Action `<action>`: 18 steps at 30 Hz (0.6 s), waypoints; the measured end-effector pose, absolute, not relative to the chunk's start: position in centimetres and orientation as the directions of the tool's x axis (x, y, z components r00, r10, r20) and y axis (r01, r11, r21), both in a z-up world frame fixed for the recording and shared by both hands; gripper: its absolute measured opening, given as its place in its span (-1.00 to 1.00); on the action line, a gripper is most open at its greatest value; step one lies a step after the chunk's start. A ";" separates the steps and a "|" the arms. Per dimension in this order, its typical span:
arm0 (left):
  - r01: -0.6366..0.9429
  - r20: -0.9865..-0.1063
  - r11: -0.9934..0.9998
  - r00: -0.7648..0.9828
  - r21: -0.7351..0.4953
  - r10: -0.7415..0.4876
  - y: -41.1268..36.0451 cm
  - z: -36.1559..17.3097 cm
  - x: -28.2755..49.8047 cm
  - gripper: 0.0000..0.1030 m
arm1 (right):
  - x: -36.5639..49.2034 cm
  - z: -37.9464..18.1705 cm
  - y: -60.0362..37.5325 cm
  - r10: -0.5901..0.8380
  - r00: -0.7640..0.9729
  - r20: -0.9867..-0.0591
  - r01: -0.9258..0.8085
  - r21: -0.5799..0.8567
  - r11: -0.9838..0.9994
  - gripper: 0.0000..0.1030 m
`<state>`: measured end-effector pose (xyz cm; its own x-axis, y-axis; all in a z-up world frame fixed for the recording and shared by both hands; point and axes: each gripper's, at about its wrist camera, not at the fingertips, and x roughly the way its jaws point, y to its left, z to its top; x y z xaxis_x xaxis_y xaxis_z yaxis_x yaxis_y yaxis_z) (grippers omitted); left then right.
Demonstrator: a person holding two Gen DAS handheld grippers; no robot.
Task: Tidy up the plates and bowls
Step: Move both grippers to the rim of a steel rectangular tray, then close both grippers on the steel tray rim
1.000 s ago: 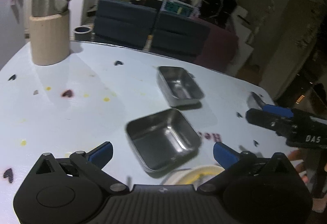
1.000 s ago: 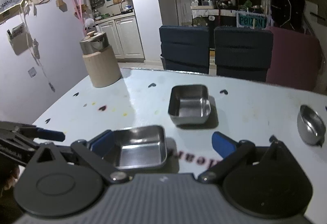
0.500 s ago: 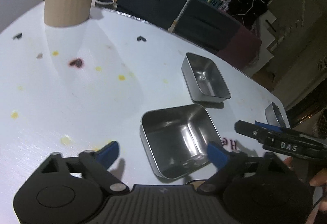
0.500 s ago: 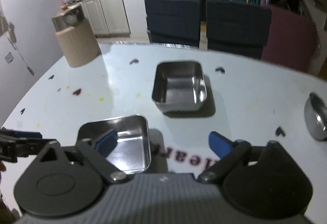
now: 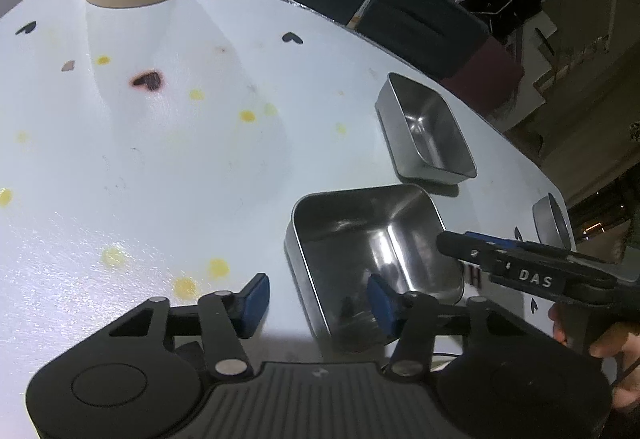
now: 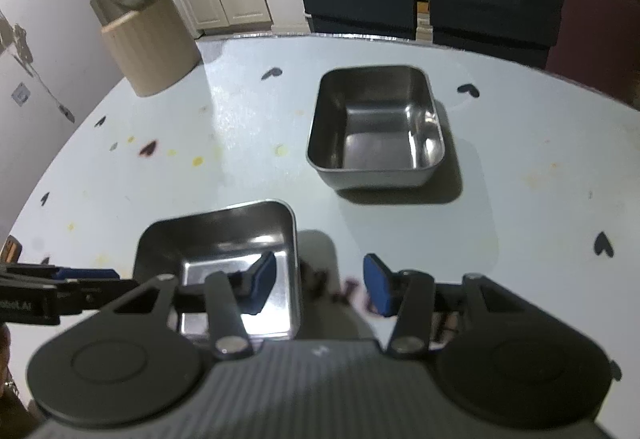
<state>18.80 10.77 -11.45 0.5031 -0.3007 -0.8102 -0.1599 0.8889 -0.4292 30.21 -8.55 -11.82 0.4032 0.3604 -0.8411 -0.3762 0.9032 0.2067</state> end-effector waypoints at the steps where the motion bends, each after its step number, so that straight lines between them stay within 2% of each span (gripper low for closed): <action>1: -0.157 -0.810 0.889 0.501 -0.431 -0.304 10.7 -11.5 18.9 -0.03 | 30.4 -12.1 -8.4 0.361 0.396 -0.844 -0.376 0.210 0.902 -0.03; 7: -0.151 -0.815 0.890 0.489 -0.431 -0.312 10.4 -11.8 19.2 -0.19 | 30.5 -13.2 -7.7 0.366 0.370 -0.854 -0.388 0.216 0.896 -0.43; 8: -0.147 -0.815 0.891 0.488 -0.430 -0.313 10.4 -11.8 19.3 -0.29 | 30.5 -13.4 -7.6 0.367 0.365 -0.856 -0.390 0.218 0.895 -0.53; 9: -0.145 -0.816 0.892 0.486 -0.429 -0.314 10.4 -11.9 19.3 -0.46 | 30.5 -13.5 -7.6 0.369 0.358 -0.857 -0.394 0.220 0.893 -0.57; 11: -0.144 -0.819 0.893 0.479 -0.427 -0.315 10.3 -12.0 19.2 -0.64 | 30.3 -13.7 -7.5 0.373 0.349 -0.859 -0.403 0.222 0.888 -0.66; 14: -0.145 -0.822 0.899 0.485 -0.413 -0.300 10.1 -11.7 19.1 -0.65 | 29.9 -13.5 -7.4 0.380 0.351 -0.856 -0.422 0.218 0.880 -0.79; 18: -0.141 -0.811 0.901 0.508 -0.410 -0.290 9.9 -10.9 19.1 -0.65 | 29.1 -12.6 -7.3 0.391 0.379 -0.839 -0.434 0.212 0.876 -0.79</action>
<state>19.07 9.85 -10.95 0.5083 -0.2895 -0.8111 -0.1413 0.9010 -0.4101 29.14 -7.31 -12.58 0.3795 0.3909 -0.8386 -0.4339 0.8757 0.2118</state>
